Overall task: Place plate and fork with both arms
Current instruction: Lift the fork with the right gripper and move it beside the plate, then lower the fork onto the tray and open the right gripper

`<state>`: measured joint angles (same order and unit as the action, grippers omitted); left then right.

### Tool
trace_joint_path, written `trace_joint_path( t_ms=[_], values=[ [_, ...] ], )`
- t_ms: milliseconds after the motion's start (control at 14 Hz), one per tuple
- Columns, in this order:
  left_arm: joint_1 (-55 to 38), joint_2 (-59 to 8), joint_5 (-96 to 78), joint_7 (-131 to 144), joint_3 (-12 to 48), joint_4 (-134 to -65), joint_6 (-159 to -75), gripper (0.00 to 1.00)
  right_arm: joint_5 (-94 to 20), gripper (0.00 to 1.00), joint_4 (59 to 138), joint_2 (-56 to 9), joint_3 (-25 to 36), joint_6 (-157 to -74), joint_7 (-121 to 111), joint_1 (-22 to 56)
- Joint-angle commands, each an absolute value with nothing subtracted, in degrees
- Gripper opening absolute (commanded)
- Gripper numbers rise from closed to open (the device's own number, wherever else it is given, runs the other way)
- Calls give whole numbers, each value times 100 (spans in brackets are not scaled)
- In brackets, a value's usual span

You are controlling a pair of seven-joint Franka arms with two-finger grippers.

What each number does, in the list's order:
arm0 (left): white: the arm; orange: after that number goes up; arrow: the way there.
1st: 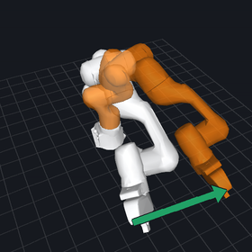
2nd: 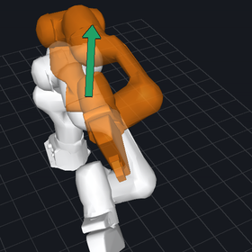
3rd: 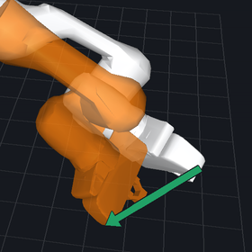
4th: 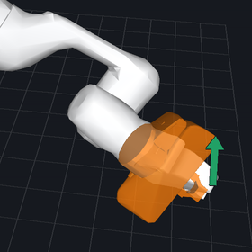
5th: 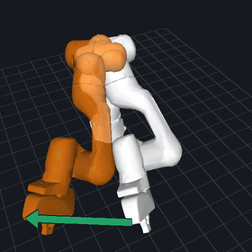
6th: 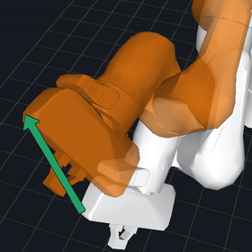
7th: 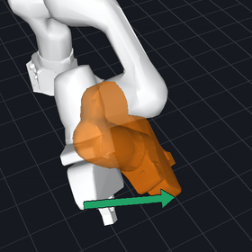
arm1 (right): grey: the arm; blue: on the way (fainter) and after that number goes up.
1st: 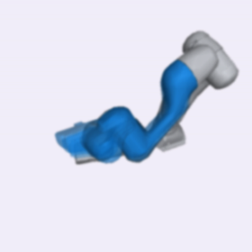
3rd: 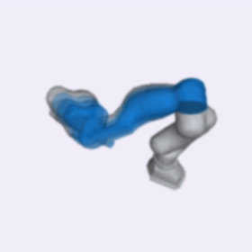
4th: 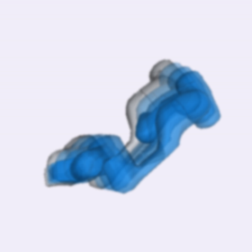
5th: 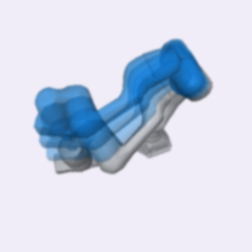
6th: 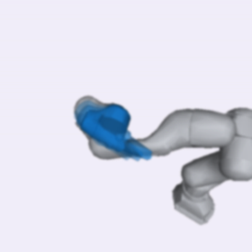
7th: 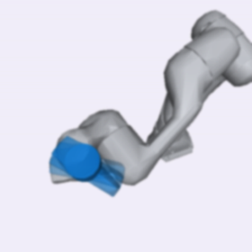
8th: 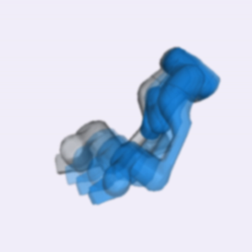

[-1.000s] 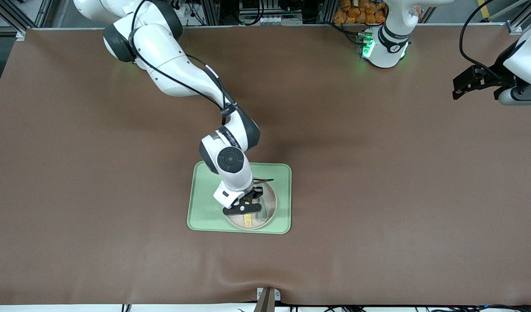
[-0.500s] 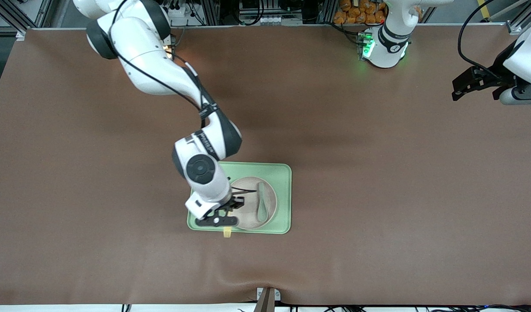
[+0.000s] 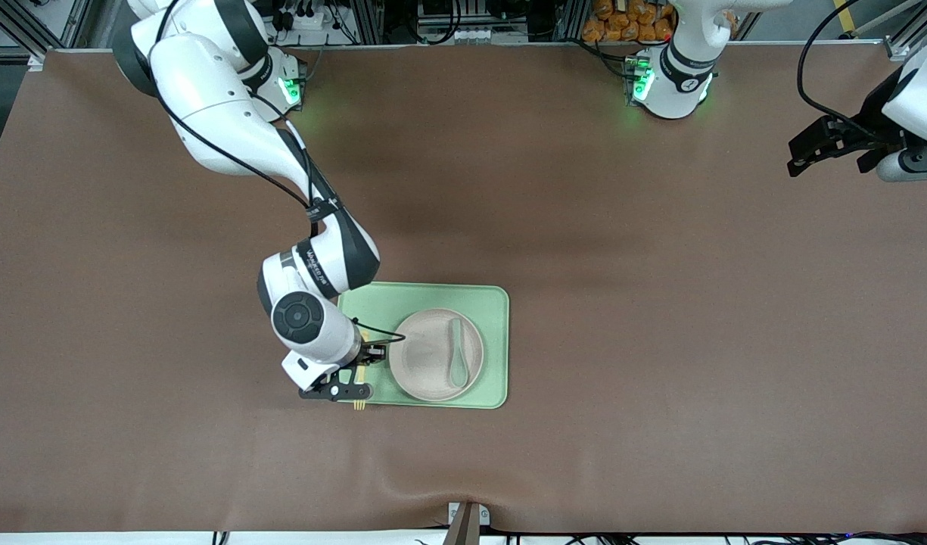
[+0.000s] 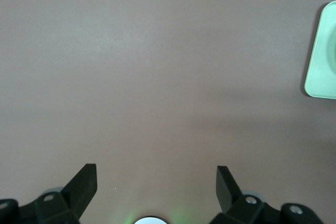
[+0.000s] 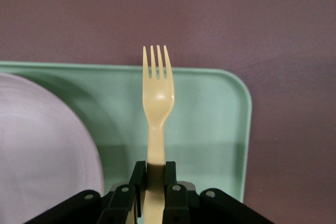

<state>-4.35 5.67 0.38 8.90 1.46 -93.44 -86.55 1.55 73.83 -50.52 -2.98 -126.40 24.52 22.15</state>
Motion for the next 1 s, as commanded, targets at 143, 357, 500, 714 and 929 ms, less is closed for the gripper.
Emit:
trace_joint_path(
  t_ms=[143,357,500,714,929],
  values=[
    [-404,747,-44,984,167,-9527,-8771,100,308,0,8718,-4403,-404,-13254,2558,2233],
    [-404,747,-53,984,167,-9527,-8771,100,308,15,8789,-4403,-404,-13272,2558,2198],
    [-396,747,-53,984,167,-9527,-8771,100,308,72,8780,-4403,-404,-13219,2558,2180],
    [-387,756,-53,949,141,-9527,-8771,100,299,100,8675,-4395,-396,-13210,2532,2136],
    [-387,756,-53,940,141,-9527,-8771,100,255,100,8036,-4395,-439,-12493,2487,1848]
  ],
)
